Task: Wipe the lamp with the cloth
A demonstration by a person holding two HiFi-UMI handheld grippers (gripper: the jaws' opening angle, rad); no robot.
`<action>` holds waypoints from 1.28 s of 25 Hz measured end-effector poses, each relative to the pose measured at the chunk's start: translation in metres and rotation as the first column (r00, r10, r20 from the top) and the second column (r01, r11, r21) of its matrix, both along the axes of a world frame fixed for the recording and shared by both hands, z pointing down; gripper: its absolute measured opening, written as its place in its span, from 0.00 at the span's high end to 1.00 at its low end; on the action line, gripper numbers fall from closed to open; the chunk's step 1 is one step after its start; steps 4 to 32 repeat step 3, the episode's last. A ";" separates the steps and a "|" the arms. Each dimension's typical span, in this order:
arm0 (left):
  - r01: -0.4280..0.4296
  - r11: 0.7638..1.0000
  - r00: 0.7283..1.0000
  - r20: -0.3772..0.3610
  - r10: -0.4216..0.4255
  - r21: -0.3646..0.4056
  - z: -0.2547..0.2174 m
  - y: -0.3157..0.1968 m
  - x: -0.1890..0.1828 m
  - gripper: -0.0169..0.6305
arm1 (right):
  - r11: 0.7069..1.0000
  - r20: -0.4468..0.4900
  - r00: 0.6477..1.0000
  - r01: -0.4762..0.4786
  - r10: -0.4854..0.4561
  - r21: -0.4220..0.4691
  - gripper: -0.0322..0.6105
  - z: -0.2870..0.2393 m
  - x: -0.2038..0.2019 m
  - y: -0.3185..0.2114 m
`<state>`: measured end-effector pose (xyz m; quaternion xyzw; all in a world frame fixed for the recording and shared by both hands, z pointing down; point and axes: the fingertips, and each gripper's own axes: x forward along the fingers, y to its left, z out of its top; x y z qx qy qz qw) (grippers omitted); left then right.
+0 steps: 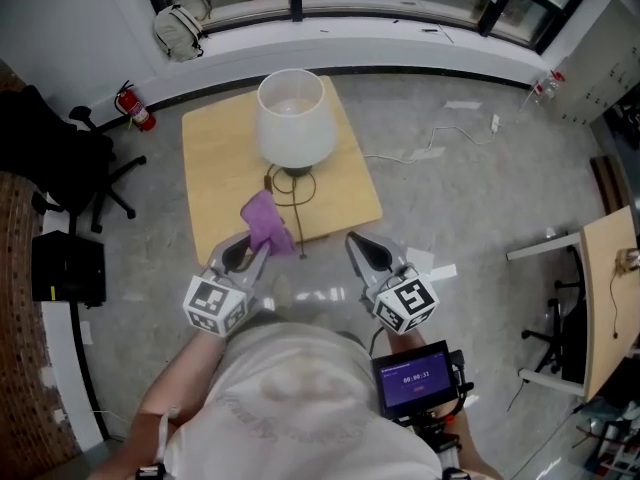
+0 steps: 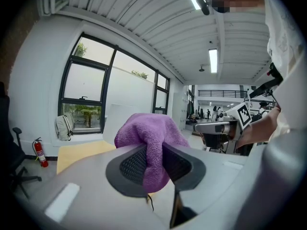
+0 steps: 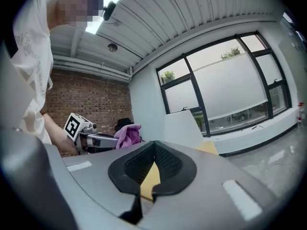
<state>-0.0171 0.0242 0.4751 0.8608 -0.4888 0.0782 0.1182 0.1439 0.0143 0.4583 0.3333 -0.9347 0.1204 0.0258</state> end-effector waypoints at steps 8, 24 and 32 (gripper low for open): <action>0.000 1.000 1.000 0.000 0.000 -0.008 0.002 0.006 0.006 0.84 | 1.000 0.002 1.000 -0.003 0.003 -0.008 0.93 0.002 0.007 0.004; 0.000 1.000 1.000 0.000 0.000 -0.008 0.002 0.006 0.006 0.84 | 1.000 0.002 1.000 -0.003 0.003 -0.008 0.93 0.002 0.007 0.004; 0.000 1.000 1.000 0.000 0.000 -0.008 0.002 0.006 0.006 0.84 | 1.000 0.002 1.000 -0.003 0.003 -0.008 0.93 0.002 0.007 0.004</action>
